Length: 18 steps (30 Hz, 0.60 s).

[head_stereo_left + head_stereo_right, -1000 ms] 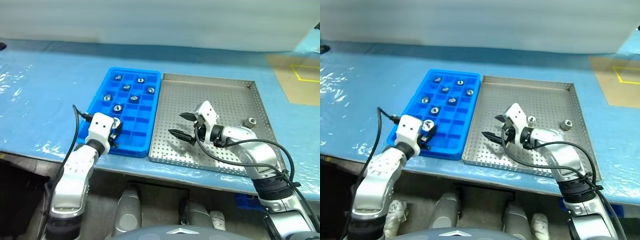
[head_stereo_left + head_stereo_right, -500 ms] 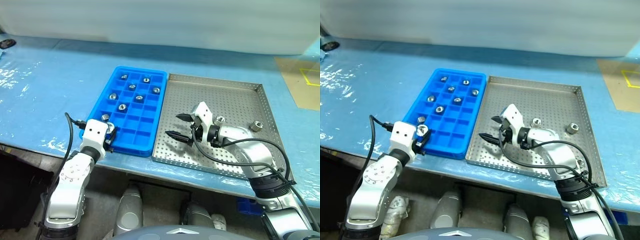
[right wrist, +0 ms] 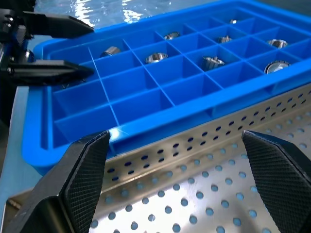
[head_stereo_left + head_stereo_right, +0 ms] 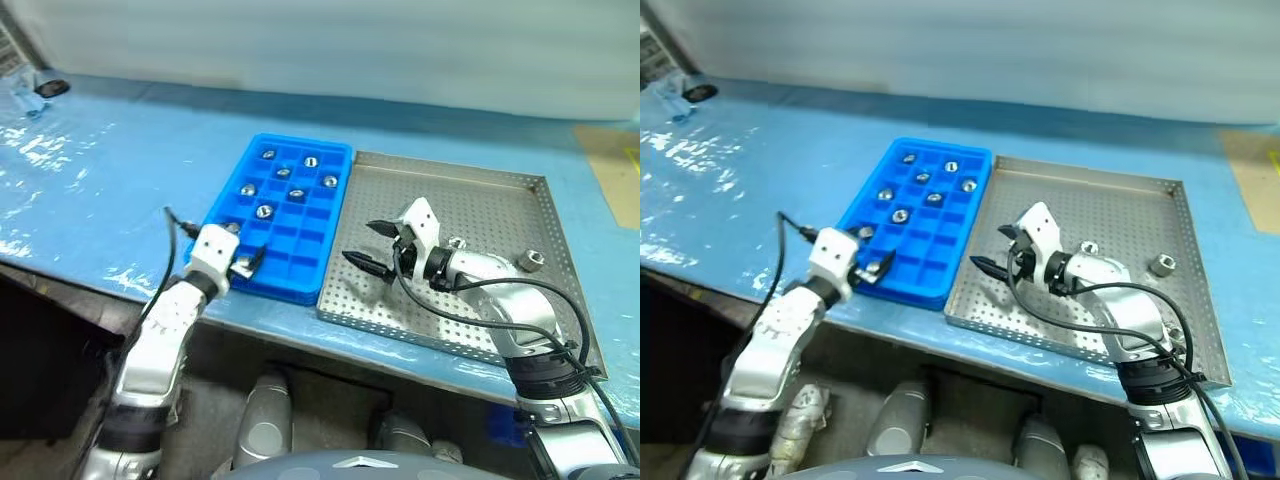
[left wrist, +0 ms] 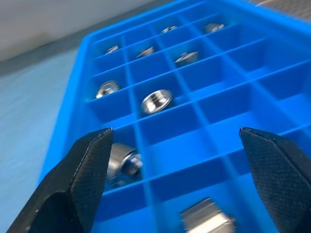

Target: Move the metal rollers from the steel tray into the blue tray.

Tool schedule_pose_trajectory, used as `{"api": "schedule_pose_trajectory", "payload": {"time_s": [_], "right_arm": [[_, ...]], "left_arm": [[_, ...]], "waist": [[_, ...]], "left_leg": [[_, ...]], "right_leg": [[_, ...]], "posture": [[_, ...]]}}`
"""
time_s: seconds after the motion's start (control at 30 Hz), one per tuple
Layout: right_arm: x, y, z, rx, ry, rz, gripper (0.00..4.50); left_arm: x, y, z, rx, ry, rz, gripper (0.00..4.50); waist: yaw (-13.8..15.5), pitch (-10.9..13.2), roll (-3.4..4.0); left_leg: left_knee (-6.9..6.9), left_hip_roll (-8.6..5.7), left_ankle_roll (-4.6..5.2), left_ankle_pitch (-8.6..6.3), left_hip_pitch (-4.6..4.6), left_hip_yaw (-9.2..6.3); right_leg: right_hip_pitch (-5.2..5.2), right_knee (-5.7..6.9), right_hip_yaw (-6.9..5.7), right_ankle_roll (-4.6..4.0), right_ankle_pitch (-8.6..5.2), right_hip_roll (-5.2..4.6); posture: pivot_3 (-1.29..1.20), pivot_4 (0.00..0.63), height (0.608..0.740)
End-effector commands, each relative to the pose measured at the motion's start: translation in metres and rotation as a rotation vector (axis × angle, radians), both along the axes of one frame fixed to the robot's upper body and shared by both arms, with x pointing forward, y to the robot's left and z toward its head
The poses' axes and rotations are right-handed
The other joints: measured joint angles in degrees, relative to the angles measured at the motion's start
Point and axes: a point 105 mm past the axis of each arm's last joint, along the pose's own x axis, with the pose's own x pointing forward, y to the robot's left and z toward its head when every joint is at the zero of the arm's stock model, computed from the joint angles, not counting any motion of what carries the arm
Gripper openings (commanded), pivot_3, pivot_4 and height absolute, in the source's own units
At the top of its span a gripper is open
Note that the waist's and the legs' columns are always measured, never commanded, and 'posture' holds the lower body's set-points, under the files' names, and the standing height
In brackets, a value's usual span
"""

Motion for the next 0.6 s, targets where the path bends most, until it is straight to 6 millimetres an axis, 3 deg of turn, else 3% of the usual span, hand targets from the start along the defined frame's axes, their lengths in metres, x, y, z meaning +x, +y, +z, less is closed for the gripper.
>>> {"api": "schedule_pose_trajectory", "payload": {"time_s": [0.03,0.17,0.37,0.5,0.6], "right_arm": [[-0.008,-0.024,0.018,0.005,-0.058,-0.107,4.5],[-0.022,-0.047,0.019,0.0,-0.062,-0.229,4.5],[-0.046,-0.069,0.02,0.009,-0.061,-0.373,4.5],[-0.056,-0.078,0.022,0.001,-0.069,-0.434,4.5],[-0.06,-0.081,0.024,0.006,-0.068,-0.462,4.5]], "left_arm": [[0.018,-0.048,0.016,-0.033,-0.016,-0.162,4.36],[0.041,-0.071,0.039,-0.065,-0.037,-0.218,4.36],[0.043,-0.123,0.062,-0.096,-0.035,-0.436,4.36],[0.044,-0.156,0.048,-0.006,0.032,-0.563,4.36],[0.053,-0.165,0.035,0.059,0.083,-0.562,4.36]], "waist": [[-0.6,0.2,-0.28],[-4.4,0.5,-0.79],[-10.2,0.5,-0.93],[-11.6,0.4,-0.88],[-12.3,0.4,-0.84]], "left_leg": [[-0.11,-0.03,0.0,0.0,0.0,0.11],[-0.12,-0.26,0.0,0.0,-0.17,0.14],[-0.04,-0.95,0.05,0.07,-0.25,0.06],[0.02,-0.84,0.66,0.45,-0.22,0.03],[-0.02,-0.84,0.85,0.27,-0.43,0.1]], "right_leg": [[0.03,-0.06,0.14,0.02,-0.01,-0.16],[0.1,-0.54,-0.22,0.22,0.08,-0.57],[-0.26,-0.85,-0.27,0.61,0.37,-0.9],[-0.34,-0.71,-0.36,0.64,0.79,-0.82],[-0.52,-0.76,-0.35,0.23,0.74,-0.75]], "posture": [[0.11,0.15,0.74],[0.0,0.15,0.74],[-0.11,0.15,0.74],[-0.18,0.15,0.74],[-0.2,0.15,0.74]]}}
